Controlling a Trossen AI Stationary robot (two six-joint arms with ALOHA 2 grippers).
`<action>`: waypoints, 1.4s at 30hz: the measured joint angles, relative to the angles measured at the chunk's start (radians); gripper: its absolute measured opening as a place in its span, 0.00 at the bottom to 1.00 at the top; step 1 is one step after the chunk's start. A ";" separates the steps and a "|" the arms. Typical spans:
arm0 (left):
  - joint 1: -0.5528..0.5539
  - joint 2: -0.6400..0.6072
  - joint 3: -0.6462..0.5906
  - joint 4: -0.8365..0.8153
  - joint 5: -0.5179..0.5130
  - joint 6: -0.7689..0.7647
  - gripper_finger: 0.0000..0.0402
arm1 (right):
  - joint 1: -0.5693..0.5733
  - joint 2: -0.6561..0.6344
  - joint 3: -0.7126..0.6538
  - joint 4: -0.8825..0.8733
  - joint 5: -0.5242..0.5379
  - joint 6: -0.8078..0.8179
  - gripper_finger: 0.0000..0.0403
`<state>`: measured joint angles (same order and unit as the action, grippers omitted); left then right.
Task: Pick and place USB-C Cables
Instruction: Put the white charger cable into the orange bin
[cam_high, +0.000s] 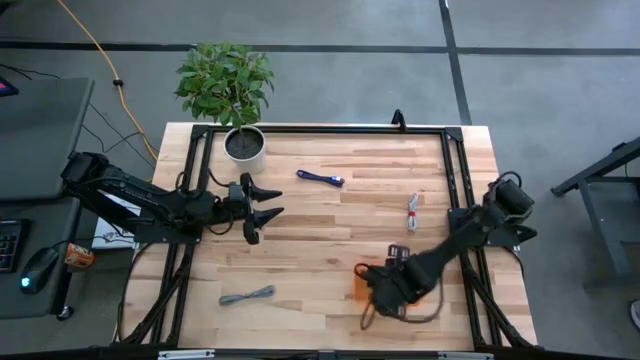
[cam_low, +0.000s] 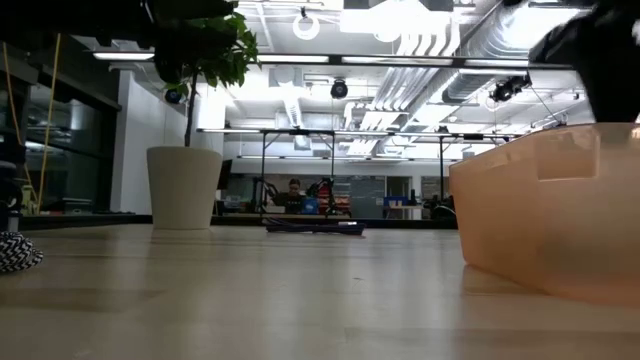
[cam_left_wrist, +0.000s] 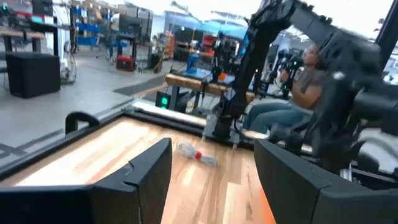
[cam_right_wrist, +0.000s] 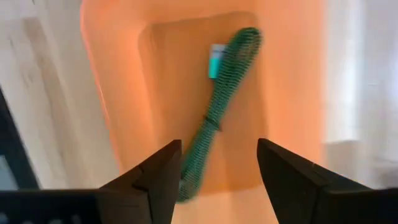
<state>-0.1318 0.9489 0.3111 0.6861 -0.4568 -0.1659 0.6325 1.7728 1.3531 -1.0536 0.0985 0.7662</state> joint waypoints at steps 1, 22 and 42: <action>0.000 0.000 0.000 -0.004 0.000 -0.017 0.52 | 0.015 -0.013 0.005 -0.026 0.040 0.002 0.50; 0.000 0.000 0.000 0.000 0.007 -0.012 0.52 | 0.218 -0.665 -0.625 0.334 0.754 0.284 0.50; 0.000 0.000 0.000 -0.011 0.138 0.138 0.52 | -0.334 -0.883 -1.044 1.797 0.185 -0.853 0.50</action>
<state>-0.1314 0.9489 0.3111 0.6748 -0.3186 -0.0275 0.2985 0.8902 0.3092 0.7437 0.2839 -0.0870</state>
